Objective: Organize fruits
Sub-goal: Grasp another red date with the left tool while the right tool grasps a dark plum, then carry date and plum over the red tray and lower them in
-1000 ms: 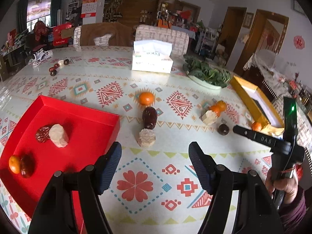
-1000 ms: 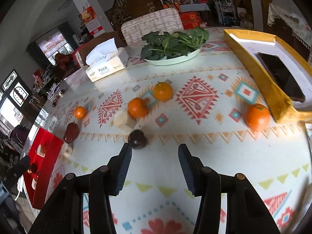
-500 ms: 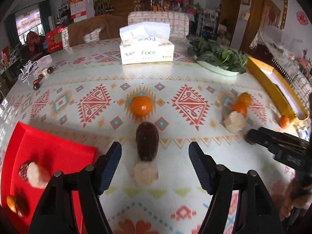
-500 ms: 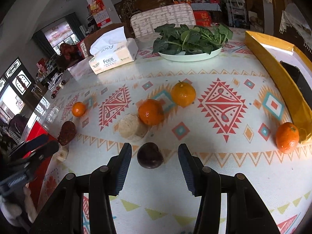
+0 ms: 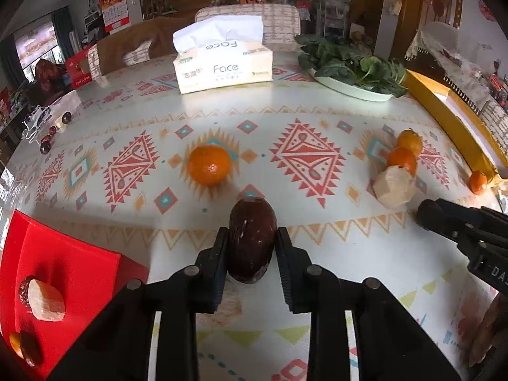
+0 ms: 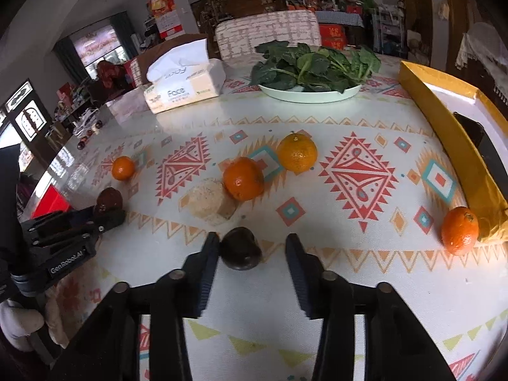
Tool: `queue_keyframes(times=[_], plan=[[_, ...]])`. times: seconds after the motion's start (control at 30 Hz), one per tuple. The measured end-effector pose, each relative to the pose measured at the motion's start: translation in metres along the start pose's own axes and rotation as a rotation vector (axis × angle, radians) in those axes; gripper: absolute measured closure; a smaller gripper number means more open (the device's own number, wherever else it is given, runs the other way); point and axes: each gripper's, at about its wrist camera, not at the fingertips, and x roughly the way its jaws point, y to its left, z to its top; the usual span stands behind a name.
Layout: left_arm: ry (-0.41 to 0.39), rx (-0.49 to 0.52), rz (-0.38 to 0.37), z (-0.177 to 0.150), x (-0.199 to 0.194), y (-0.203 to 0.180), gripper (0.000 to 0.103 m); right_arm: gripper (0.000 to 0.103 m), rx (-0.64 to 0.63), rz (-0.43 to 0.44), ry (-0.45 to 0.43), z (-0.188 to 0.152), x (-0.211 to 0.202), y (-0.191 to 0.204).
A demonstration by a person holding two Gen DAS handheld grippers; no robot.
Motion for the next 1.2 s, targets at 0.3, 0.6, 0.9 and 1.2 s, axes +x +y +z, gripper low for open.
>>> queue_keyframes(times=[0.3,0.6,0.9,1.2], plan=[[-0.094,-0.068,-0.063,-0.010,-0.058,0.012,0.075,0.074,-0.012,0.011,-0.026,-0.005,-0.006,0.008],[-0.202,-0.176,-0.058,-0.037,-0.128,0.058,0.075,0.074,-0.029,0.090,-0.074,-0.008,-0.043,0.037],[-0.249,-0.355,-0.010,-0.089,-0.167,0.131,0.075,0.074,-0.096,0.169,-0.078,-0.016,-0.070,0.098],[-0.180,-0.500,0.036,-0.134,-0.147,0.194,0.075,0.074,-0.158,0.342,0.043,-0.017,-0.038,0.187]])
